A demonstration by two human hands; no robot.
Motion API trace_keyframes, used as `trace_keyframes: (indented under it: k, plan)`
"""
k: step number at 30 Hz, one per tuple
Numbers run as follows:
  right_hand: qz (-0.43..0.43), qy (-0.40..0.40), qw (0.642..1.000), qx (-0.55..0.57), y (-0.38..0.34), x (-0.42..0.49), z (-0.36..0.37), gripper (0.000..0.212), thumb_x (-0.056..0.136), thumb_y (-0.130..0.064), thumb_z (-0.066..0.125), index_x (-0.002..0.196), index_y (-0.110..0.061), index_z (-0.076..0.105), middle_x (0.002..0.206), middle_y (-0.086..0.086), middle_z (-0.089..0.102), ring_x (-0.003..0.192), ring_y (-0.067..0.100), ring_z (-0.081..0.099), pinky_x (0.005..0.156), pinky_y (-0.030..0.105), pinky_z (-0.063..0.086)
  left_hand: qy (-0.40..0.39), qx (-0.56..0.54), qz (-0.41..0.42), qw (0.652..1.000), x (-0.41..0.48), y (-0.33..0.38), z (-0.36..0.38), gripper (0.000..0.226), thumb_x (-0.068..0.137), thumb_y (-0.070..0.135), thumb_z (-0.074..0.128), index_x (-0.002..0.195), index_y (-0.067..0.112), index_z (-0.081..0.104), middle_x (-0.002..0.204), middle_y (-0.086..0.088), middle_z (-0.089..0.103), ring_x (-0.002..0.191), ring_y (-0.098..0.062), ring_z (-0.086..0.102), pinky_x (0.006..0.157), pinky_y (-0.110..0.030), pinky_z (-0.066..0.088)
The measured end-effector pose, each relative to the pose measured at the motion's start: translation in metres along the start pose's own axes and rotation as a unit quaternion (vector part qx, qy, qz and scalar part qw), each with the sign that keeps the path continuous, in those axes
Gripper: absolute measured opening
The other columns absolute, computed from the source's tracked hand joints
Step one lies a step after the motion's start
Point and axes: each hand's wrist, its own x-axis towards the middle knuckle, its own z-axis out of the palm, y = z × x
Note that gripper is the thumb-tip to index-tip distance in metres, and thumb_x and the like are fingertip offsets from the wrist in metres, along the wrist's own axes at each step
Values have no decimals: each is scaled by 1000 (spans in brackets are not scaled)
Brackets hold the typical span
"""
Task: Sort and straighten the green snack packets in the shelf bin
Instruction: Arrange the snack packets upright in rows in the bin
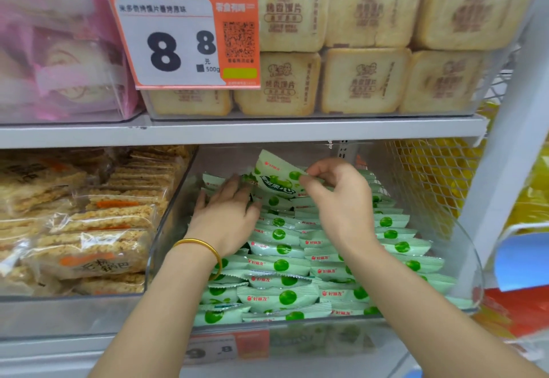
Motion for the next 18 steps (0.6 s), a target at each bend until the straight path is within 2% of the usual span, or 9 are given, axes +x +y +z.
trace_keyframes:
  k: [3,6,9,12,14,15,18]
  plan:
    - [-25,10,999,22,-6,-11,-17,18,83,-14,69,76,-27,59,82,-15,63,83,-3,59,73,8,44,98,-88,1,991,-13,4,-9,49,97,21,39,144,10,31,156,-9,16,141,-26,20,116,-35,18]
    - [-54,-3,998,37,-11,-20,-26,14,83,-12,69,78,-22,61,80,-10,65,80,1,61,75,16,48,156,-233,29,959,-37,10,-20,57,89,7,45,143,14,32,150,-4,30,138,-16,27,110,-20,17]
    - [-76,-20,996,49,-16,-25,-26,15,82,-10,69,78,-22,61,80,-10,65,80,1,61,76,18,49,108,-403,88,905,-65,16,-30,67,79,17,53,142,29,33,144,11,41,132,-3,38,112,-33,31]
    - [-70,-36,993,89,-20,-26,-21,15,82,-10,69,80,-23,61,81,-10,65,80,1,62,77,25,51,98,-411,154,893,-82,19,-31,67,88,3,60,142,30,32,137,12,50,124,0,48,106,-31,41]
    - [-69,-53,990,115,-22,-28,-18,17,84,-10,66,86,-25,62,88,-9,66,84,3,62,79,34,53,117,-426,159,883,-90,20,-31,71,89,-2,56,137,42,29,130,8,57,115,-2,57,95,-28,50]
    - [-79,-64,989,112,-22,-29,-18,20,86,-10,65,93,-29,63,94,-12,66,87,1,61,80,33,53,127,-438,152,877,-92,20,-32,73,89,-3,55,134,47,28,124,5,61,109,-4,61,88,-26,53]
    - [-103,-118,983,91,-18,-34,-20,36,90,-16,60,115,-42,58,113,-18,59,89,-1,58,79,15,49,151,-469,132,860,-96,19,-31,69,88,-8,54,127,45,31,109,-3,66,92,-12,69,75,-27,57]
